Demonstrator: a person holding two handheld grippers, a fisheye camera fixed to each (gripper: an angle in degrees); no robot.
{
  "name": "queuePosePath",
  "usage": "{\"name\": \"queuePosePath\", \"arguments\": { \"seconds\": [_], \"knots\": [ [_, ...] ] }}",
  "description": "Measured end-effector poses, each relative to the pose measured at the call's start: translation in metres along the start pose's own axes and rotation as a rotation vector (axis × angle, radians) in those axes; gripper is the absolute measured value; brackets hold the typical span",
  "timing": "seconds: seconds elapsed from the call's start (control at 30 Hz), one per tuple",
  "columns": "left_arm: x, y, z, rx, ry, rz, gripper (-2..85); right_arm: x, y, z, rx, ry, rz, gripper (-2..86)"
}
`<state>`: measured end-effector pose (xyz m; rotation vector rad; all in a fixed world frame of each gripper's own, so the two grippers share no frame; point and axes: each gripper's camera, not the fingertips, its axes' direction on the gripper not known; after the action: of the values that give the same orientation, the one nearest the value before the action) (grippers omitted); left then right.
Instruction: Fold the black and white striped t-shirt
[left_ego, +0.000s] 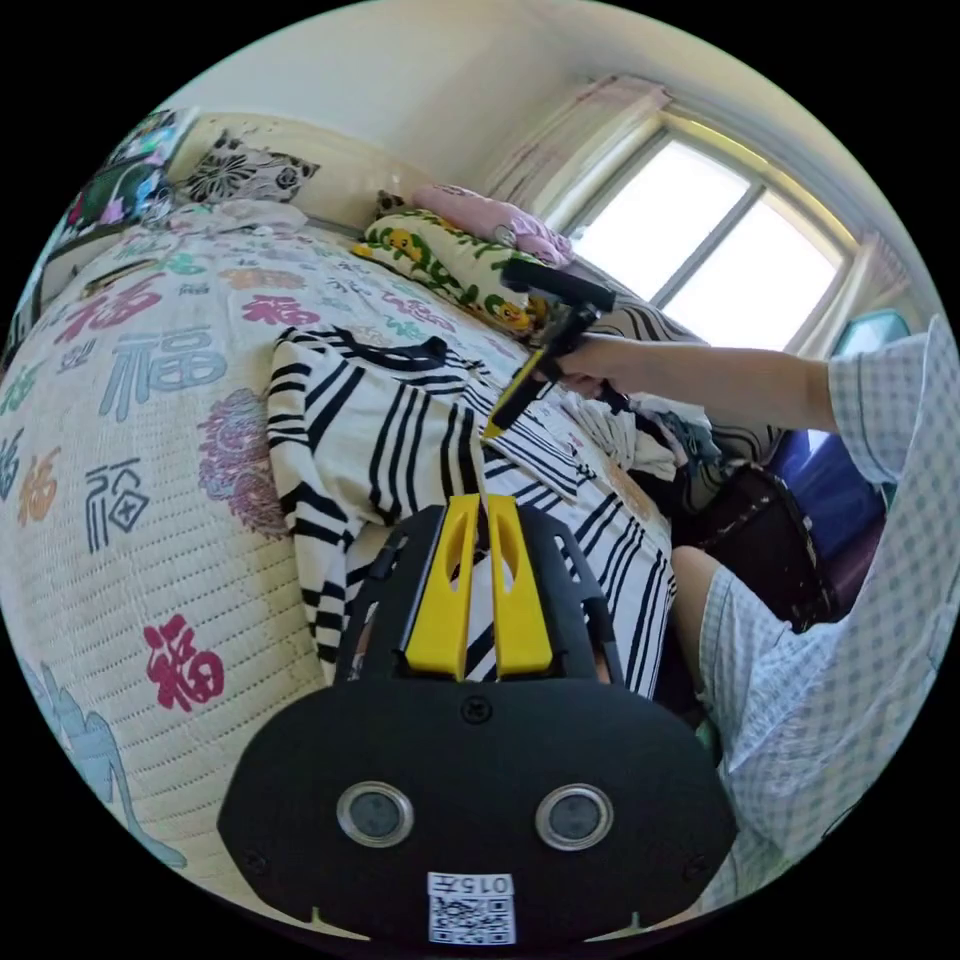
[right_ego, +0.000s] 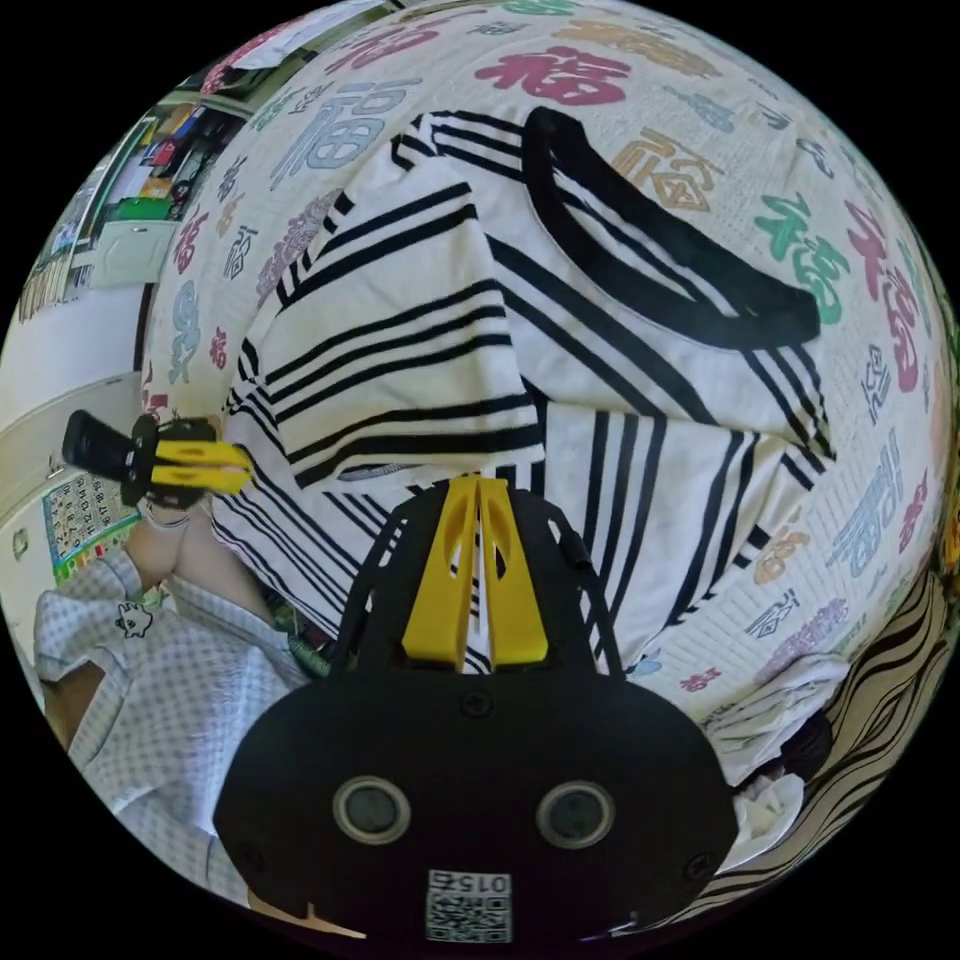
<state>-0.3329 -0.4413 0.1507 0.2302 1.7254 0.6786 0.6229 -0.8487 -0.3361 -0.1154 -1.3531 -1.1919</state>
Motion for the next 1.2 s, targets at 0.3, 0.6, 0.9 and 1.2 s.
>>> {"name": "queuePosePath", "arguments": {
  "seconds": [0.3,0.6,0.9,1.2],
  "knots": [
    [-0.065,-0.035,-0.026,0.056,-0.006,-0.307,5.5,-0.014,-0.081,-0.076,0.297,-0.039,-0.104,5.5],
    [-0.086,-0.070,-0.015,0.105,-0.072,-0.403,0.0,-0.013,-0.162,-0.060,0.155,0.000,-0.052,0.1],
    [-0.086,-0.072,-0.027,0.135,-0.134,-0.438,-0.8,0.045,-0.143,-0.056,0.333,-0.458,0.142,-0.5],
    [-0.028,-0.084,-0.031,0.186,-0.227,-0.209,-0.2,0.031,-0.122,-0.080,0.399,-0.242,0.057,2.9]
  ]
}}
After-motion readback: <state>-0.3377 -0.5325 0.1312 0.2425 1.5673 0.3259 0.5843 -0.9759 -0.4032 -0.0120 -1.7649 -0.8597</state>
